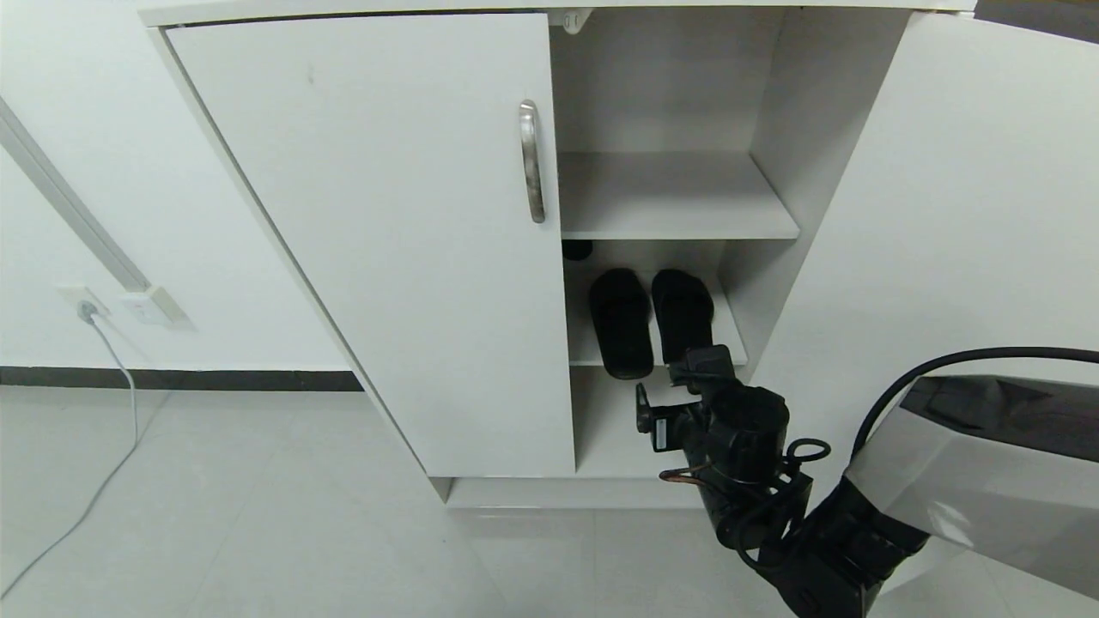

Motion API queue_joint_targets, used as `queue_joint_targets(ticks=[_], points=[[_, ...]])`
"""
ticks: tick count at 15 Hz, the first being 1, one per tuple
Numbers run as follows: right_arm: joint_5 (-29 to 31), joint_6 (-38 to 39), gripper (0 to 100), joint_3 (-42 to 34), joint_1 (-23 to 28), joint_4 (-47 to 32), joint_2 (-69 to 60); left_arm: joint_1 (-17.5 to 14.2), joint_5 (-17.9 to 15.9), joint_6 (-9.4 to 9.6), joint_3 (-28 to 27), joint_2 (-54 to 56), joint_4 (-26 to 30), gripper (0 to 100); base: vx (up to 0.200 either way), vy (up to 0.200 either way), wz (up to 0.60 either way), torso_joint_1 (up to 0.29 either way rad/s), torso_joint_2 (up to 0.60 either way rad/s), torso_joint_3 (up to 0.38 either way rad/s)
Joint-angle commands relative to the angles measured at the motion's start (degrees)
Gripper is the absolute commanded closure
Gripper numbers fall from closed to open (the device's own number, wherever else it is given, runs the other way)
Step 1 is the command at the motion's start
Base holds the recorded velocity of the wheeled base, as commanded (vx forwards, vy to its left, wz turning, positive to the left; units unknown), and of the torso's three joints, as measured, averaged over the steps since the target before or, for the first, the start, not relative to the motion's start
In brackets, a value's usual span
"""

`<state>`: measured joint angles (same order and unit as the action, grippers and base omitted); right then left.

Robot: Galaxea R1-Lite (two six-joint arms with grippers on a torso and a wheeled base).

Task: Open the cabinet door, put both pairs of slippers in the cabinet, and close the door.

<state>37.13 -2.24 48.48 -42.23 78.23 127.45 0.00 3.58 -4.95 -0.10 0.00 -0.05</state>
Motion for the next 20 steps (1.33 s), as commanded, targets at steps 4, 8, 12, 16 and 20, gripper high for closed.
queue_joint_targets(ticks=[4, 8, 12, 16, 20], points=[[0.0, -0.4, 0, -0.8, 0.0, 0.3, 0.1, 0.0, -0.1, 0.03, 0.0, -0.1, 0.0, 100, 0.000, 0.000, 0.00, 0.000, 0.00, 0.000], [0.0, -0.4, 0, -0.9, 0.0, 0.3, 0.3, 0.0, -0.1, 0.03, 0.0, -0.1, 0.0, 100, 0.000, 0.000, 0.00, 0.000, 0.00, 0.000], [0.0, -0.4, 0, -1.5, 0.0, 0.3, 0.3, 0.0, -0.2, 0.03, 0.0, -0.1, 0.0, 100, 0.000, 0.000, 0.00, 0.000, 0.00, 0.000], [-0.1, -0.4, 0, -2.0, -0.4, 0.3, 0.6, 0.0, -0.2, 0.03, 0.0, -0.1, 0.0, 100, 0.000, 0.000, 0.00, 0.000, 0.00, 0.000], [-0.1, -0.4, 0, -2.0, -0.5, 0.3, 1.0, 0.0, -0.2, 0.03, 0.0, -0.1, 0.0, 100, 0.000, 0.000, 0.00, 0.001, 0.00, 0.096]])
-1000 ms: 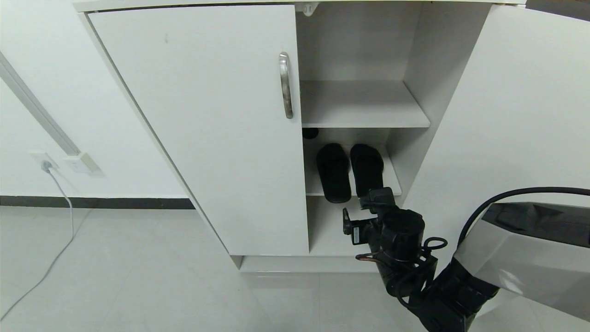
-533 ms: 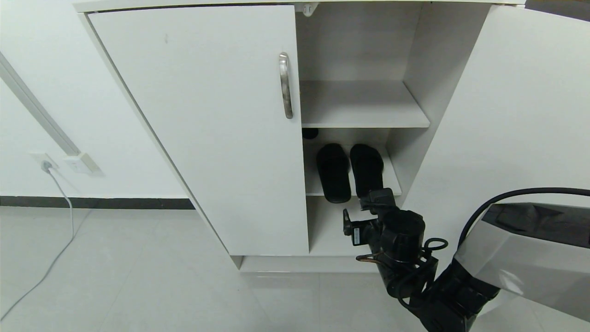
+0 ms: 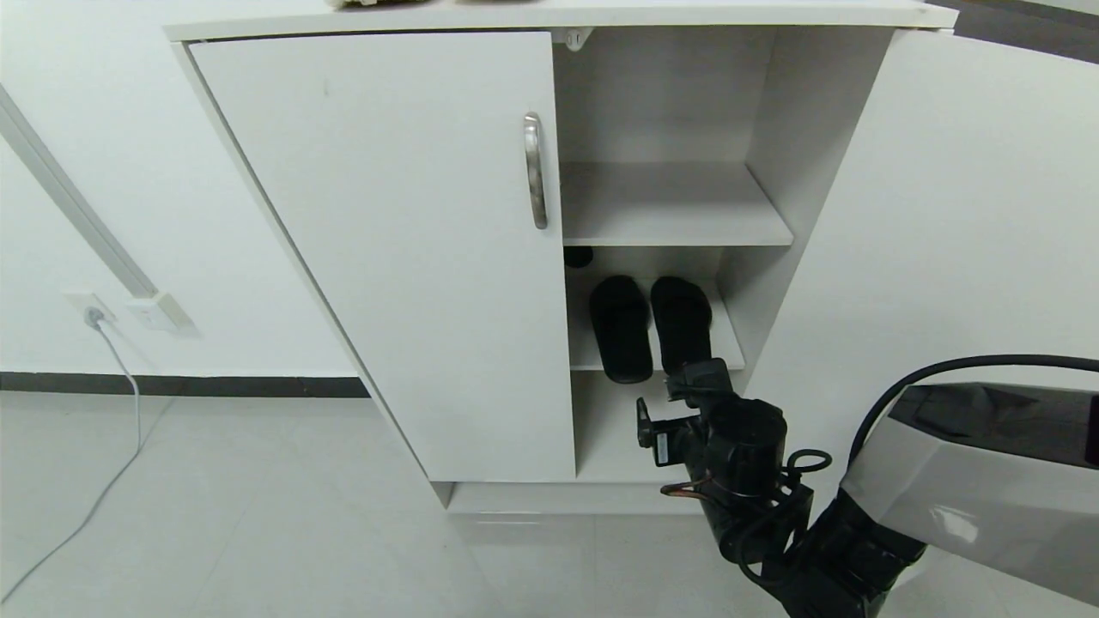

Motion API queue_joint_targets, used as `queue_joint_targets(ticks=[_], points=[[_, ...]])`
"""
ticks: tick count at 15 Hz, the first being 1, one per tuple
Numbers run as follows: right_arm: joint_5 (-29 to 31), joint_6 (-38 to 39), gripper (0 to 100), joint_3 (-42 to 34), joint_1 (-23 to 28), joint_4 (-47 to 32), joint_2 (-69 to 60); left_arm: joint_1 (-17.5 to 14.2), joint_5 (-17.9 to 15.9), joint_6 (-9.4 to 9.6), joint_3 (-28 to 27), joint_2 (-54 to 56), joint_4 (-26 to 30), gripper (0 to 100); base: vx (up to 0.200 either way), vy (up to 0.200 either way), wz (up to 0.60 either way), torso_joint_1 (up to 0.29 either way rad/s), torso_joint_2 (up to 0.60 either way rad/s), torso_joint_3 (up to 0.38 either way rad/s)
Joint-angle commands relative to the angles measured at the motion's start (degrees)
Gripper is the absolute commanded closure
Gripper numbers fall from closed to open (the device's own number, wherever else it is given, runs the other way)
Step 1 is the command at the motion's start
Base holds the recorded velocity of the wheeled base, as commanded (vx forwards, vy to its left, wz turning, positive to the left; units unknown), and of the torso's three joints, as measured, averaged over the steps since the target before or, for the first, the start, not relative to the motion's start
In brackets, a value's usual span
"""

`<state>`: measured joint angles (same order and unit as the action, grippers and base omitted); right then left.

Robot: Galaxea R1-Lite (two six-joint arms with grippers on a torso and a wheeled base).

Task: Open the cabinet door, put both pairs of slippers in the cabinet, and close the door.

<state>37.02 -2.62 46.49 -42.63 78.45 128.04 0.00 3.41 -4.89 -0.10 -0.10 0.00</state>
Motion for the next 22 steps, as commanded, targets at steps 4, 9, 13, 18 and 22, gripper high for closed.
queue_joint_targets(ticks=[4, 9, 13, 18, 22], points=[[0.0, 0.0, 0, 0.0, -0.1, 0.0, 0.5, 0.0, 0.0, -0.03, 0.0, 0.0, 0.0, 100, 0.000, 0.000, 0.00, 0.004, 0.00, 0.195], [0.0, 0.0, 0, 0.0, -0.1, 0.0, 0.5, 0.0, 0.0, -0.03, 0.0, 0.0, 0.0, 100, 0.000, 0.000, 0.00, 0.000, 0.00, 0.204], [-0.5, 0.0, 0, -0.7, -0.1, 0.1, 0.1, 0.0, 0.1, -0.03, 0.0, 0.0, 0.0, 100, 0.000, 0.000, 0.00, 0.000, 0.00, 0.173], [-4.7, 0.0, 0, -3.9, -0.4, 3.1, -1.2, 0.0, 0.1, -0.03, 0.0, 0.0, 0.0, 100, 0.000, 0.000, 0.00, 0.000, 0.00, 0.013], [-4.7, 0.0, 0, -4.0, -0.4, 3.1, -1.1, 0.0, 0.1, -0.12, 0.0, 0.0, 0.0, 100, 0.000, 0.000, 0.00, 0.000, 0.00, 0.000]])
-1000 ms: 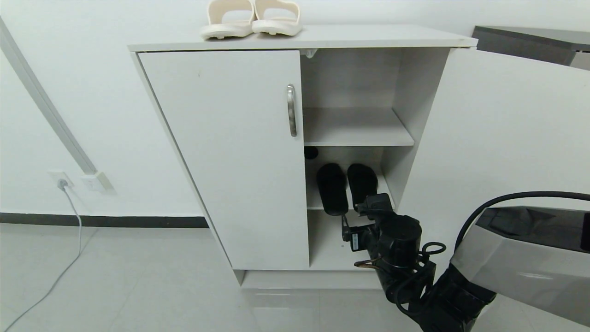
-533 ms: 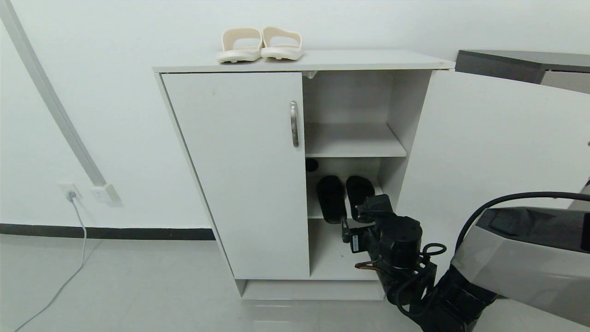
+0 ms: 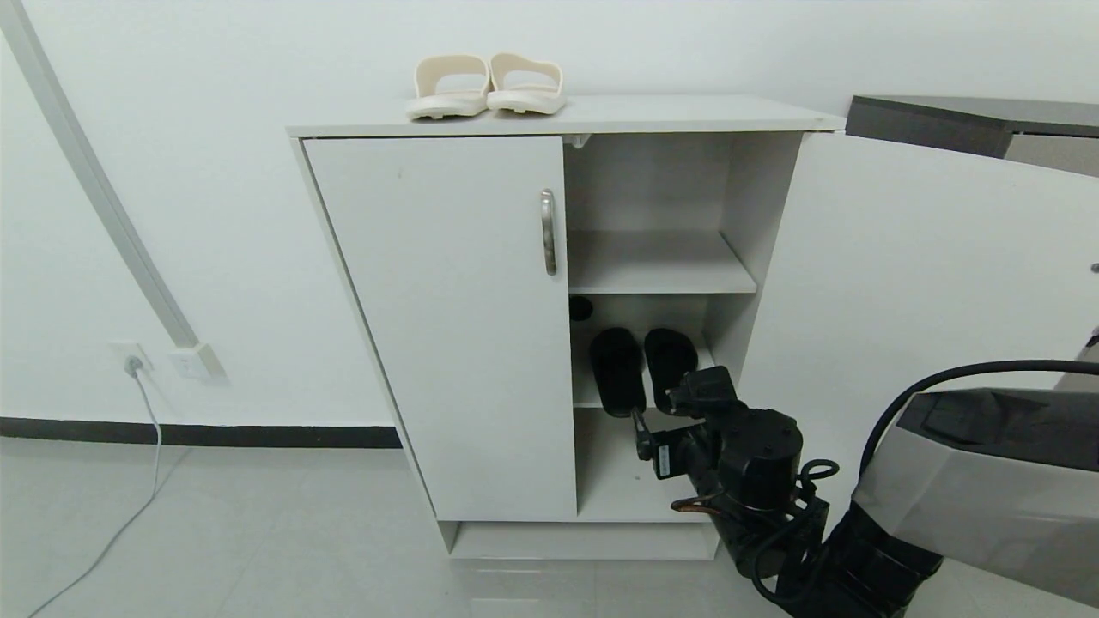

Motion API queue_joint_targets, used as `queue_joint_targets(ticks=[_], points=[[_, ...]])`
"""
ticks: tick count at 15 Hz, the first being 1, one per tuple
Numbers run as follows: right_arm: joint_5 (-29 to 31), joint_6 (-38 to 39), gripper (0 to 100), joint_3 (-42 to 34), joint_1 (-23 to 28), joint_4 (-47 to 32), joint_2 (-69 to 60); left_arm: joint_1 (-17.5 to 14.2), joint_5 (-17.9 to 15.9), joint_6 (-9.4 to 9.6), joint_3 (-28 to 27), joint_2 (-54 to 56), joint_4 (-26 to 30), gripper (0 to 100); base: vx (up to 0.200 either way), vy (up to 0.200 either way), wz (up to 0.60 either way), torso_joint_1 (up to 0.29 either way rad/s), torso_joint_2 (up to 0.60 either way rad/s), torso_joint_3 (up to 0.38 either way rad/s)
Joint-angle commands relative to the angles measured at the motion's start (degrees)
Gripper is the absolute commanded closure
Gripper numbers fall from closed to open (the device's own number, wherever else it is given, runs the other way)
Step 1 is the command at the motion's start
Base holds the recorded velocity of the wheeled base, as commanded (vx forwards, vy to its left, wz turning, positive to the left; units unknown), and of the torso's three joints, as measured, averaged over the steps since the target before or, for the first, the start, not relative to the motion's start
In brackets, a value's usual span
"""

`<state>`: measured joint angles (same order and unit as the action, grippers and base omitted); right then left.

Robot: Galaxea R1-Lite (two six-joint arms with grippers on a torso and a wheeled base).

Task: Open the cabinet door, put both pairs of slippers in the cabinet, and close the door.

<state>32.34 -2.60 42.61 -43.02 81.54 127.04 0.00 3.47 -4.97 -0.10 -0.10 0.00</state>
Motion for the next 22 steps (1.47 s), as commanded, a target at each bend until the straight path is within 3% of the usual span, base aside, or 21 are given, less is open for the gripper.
queue_joint_targets(ticks=[1, 5, 20, 22], points=[[0.1, 0.0, 0, -0.1, 0.0, 0.0, -0.1, 0.0, 0.0, -0.04, 0.0, 0.0, 0.0, 100, 0.000, 0.000, 0.00, 0.000, 0.00, 0.000], [0.1, -0.1, 0, -0.1, 0.0, -0.1, -0.1, 0.0, 0.0, -0.04, 0.0, 0.1, 0.0, 100, 0.000, 0.000, 0.00, 0.000, 0.00, 0.000], [0.1, -0.1, 0, -0.7, 0.0, 0.1, 0.1, 0.0, 0.0, -0.04, 0.0, 0.0, 0.0, 100, 0.000, 0.200, 0.00, 0.003, 0.00, 0.003], [-0.1, -0.2, 0, -1.1, 0.0, 0.1, 0.1, 0.0, 0.0, -0.04, 0.0, 0.0, 0.0, 100, 0.000, 0.000, 0.00, 0.000, 0.00, 0.000]])
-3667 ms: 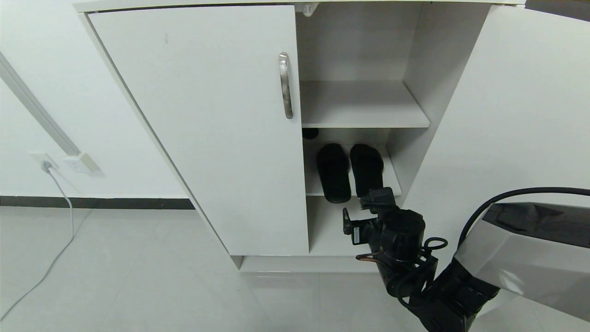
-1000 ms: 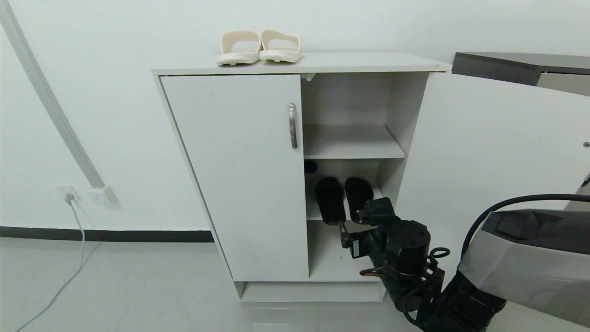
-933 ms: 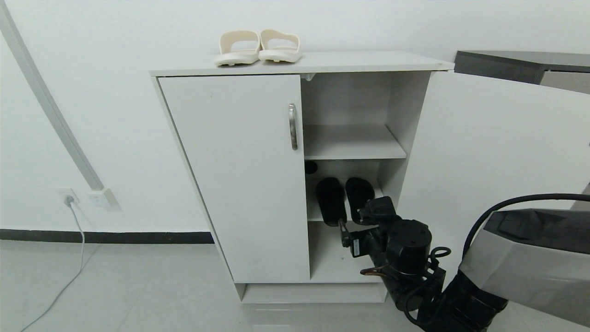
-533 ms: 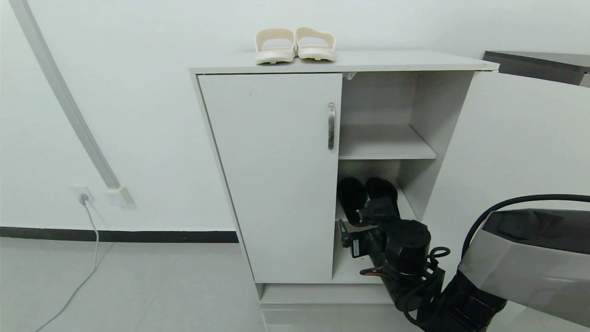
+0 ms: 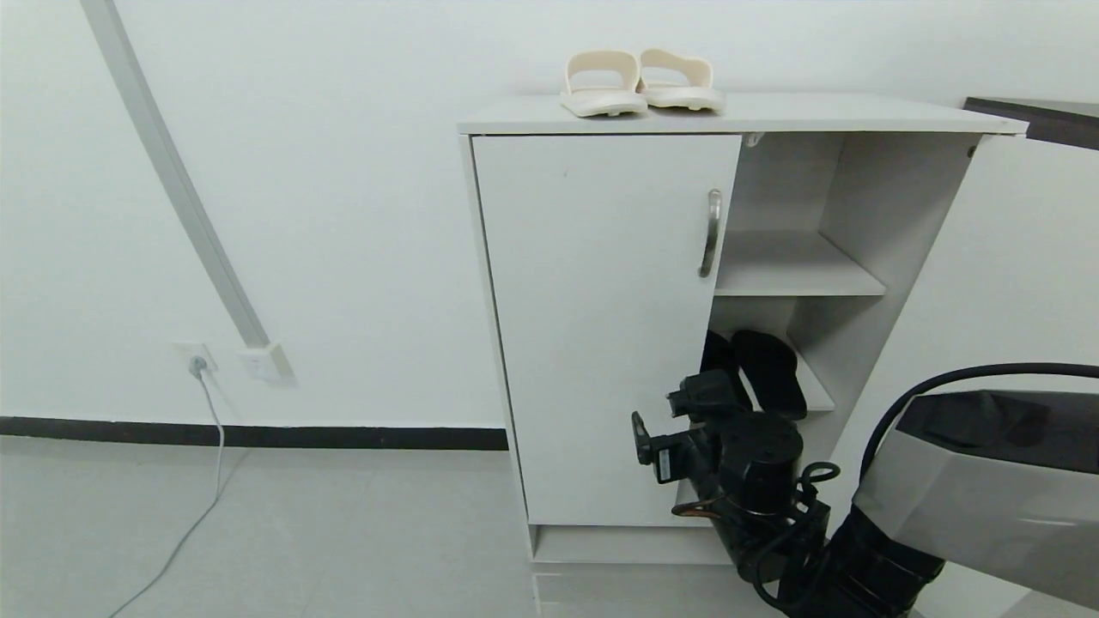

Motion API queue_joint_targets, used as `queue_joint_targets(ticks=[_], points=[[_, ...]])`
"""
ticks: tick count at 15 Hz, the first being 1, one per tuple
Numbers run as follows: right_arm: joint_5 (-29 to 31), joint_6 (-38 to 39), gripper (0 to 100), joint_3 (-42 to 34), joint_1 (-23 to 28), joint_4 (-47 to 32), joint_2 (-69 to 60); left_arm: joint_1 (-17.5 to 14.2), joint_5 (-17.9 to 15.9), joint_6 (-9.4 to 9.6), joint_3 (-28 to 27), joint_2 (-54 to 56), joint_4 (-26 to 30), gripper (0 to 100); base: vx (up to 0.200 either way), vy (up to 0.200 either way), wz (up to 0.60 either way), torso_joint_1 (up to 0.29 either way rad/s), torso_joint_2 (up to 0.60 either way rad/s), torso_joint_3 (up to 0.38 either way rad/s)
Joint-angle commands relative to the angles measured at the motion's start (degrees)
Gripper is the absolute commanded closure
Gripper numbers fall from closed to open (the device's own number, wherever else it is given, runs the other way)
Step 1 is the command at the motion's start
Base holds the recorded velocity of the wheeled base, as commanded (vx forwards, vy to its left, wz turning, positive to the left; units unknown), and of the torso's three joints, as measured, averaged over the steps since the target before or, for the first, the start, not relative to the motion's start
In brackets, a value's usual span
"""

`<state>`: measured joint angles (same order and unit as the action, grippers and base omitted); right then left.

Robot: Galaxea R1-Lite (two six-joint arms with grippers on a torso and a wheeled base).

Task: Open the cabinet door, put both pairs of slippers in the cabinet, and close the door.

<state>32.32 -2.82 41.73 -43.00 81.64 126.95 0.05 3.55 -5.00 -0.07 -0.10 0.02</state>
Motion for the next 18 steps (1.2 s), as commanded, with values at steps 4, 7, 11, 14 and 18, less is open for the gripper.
queue_joint_targets(ticks=[4, 7, 11, 14, 18], points=[[-2.6, -1.8, 0, -1.7, 1.0, 0.4, 0.6, 0.0, 0.1, -0.10, 0.0, 0.0, 0.0, 100, 0.000, 0.000, 0.00, 0.000, 0.00, 0.000], [-3.2, -2.3, 0, -1.8, 1.2, 1.7, 0.8, 0.0, 0.1, -0.10, 0.0, 0.0, -0.1, 100, 0.000, 0.000, 0.00, 0.000, 0.00, 0.000], [-3.8, -2.3, 0, -2.1, 1.1, 2.6, 0.8, 0.0, 0.1, -0.10, 0.0, 0.0, -0.1, 100, 0.000, 0.000, 0.00, 0.000, 0.00, 0.000], [-3.8, -2.4, 0, -1.7, 0.7, 2.7, 0.8, 0.0, 0.1, -0.10, 0.0, 0.0, 0.0, 100, 0.000, 0.000, 0.00, 0.000, 0.00, 0.000], [-4.6, -2.4, 0, -1.7, 0.0, 3.9, 0.8, 0.0, 0.1, -0.10, 0.0, 0.0, 0.0, 100, 0.000, 0.000, 0.00, 0.002, -0.03, -0.027]])
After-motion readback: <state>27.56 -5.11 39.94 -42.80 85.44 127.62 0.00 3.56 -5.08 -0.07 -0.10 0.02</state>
